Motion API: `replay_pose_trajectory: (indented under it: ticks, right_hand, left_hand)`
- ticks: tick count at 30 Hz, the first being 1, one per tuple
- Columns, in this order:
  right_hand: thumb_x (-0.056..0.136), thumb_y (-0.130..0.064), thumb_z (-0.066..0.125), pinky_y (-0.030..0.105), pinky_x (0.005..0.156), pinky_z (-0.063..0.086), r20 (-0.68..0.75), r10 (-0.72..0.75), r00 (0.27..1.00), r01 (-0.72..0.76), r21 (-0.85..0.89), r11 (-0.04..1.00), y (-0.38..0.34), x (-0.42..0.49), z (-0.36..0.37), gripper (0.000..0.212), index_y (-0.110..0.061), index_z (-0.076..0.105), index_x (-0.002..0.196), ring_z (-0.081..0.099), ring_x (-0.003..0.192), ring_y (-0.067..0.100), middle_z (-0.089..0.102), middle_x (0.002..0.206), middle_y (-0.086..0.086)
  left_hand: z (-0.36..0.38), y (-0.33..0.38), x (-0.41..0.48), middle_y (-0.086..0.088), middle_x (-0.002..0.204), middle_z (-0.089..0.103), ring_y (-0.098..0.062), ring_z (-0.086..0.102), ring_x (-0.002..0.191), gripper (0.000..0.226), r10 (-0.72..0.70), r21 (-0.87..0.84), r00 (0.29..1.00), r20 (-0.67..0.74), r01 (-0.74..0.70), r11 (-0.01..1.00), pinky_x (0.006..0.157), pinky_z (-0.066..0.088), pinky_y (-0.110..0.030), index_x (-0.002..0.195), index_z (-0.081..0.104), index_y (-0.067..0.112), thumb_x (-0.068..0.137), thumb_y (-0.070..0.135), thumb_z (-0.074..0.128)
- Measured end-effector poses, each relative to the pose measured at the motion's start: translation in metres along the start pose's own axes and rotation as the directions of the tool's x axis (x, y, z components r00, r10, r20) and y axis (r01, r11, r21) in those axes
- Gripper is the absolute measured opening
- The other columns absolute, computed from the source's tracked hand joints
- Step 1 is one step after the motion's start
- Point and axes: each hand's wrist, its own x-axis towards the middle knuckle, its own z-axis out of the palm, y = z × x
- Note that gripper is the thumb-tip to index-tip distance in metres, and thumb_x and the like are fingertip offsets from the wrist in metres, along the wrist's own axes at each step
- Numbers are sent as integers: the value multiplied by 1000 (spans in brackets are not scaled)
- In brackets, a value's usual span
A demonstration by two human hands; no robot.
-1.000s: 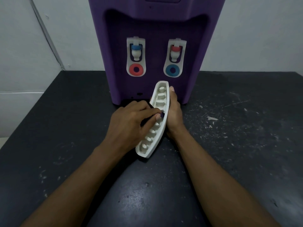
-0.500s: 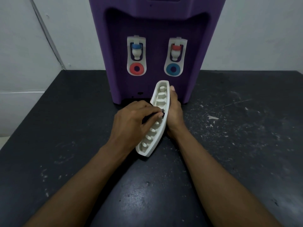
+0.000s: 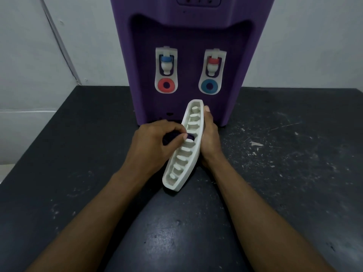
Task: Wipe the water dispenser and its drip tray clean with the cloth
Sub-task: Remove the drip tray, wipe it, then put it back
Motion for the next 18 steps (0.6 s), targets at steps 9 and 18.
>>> replay_pose_trajectory:
  ticks: [9, 18]
  right_hand:
    - [92, -73, 43, 41, 88, 58, -8, -15, 1000, 15, 6, 1000, 0, 0, 0, 57, -31, 82, 87, 77, 92, 22, 80, 94, 7]
    - [94, -70, 43, 48, 90, 59, -31, 4, 1000, -4, 8, 1000, 2, -2, 4, 57, -28, 82, 85, 76, 91, 27, 79, 92, 10]
  left_hand:
    - [4, 8, -6, 11, 104, 70, -6, 62, 94, 22, 77, 102, 997, 10, -77, 992, 81, 54, -34, 113, 67, 20, 94, 29, 71]
    - [1, 17, -3, -11, 90, 71, -29, 67, 80, 7, 165, 346, 986, 39, -168, 923, 66, 57, -47, 96, 75, 1, 91, 4, 71]
